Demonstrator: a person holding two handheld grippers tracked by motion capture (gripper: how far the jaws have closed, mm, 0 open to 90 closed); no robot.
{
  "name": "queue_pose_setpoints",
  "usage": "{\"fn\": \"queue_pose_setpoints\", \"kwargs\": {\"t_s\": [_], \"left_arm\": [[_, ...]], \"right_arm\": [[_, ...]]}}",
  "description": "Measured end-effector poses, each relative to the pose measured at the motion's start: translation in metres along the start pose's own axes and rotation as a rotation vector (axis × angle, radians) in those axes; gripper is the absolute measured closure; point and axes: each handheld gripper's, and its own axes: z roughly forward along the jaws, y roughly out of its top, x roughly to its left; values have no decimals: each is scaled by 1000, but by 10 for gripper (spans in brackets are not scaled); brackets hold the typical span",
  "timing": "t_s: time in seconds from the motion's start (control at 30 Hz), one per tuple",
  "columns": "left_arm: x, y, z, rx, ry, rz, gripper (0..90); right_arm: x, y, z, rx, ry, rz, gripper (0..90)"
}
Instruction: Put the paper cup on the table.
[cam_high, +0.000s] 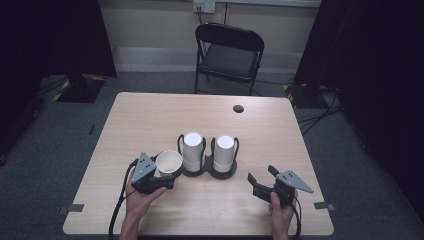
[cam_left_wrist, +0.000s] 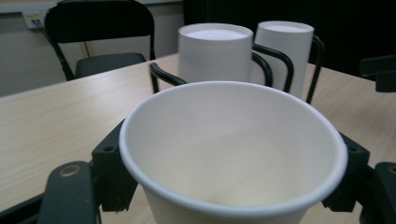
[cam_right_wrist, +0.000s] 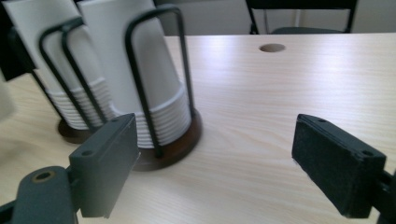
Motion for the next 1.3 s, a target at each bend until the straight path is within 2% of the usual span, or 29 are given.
{"fn": "queue_pose_setpoints", "kwargs": {"t_s": [0.03,0.13,0.2,0.3,0.37,0.53,0.6,0.63,0.67,0.73,0.87,1.0,1.1,1.17,1.23,1.3], "left_arm": [[2,0,-1,-5,5,-3,230],[9,0,-2,-8,35,-15,230],[13,0,-1,-12,53,-24,230],[19,-1,2,-15,105,-41,227],[22,0,4,-16,97,-53,227],[28,4,8,-20,129,-54,225],[30,6,8,-17,147,-38,225],[32,7,8,-22,154,-41,226],[33,7,8,-27,154,-45,226],[36,7,8,-28,179,-45,225],[41,8,10,-43,193,-51,223],[50,11,14,-60,224,-62,222],[53,16,17,-30,240,-28,217],[56,17,18,-53,207,-47,217],[59,17,22,-73,220,-50,217],[63,16,27,-69,225,-48,217]], "right_arm": [[-1,-2,0,-6,-18,-7,141],[-2,-5,1,-21,-22,-13,141],[-3,-7,3,-29,-51,-27,141],[-5,-11,6,-40,-90,-38,142],[-7,-15,7,-50,-96,-43,142],[-9,-19,6,-73,-90,-26,136],[-9,-20,6,-78,-93,-24,136],[-9,-21,4,-101,-113,-18,135],[-9,-21,4,-101,-113,-18,135],[-8,-22,2,-131,-142,-4,135],[-8,-22,2,-125,-150,-3,135],[-4,-21,5,-100,-166,-39,135],[-3,-21,5,-96,-178,-48,135],[-4,-21,5,-99,-173,-43,135],[-4,-21,5,-101,-169,-40,135],[-4,-21,5,-104,-175,-43,136]]}}
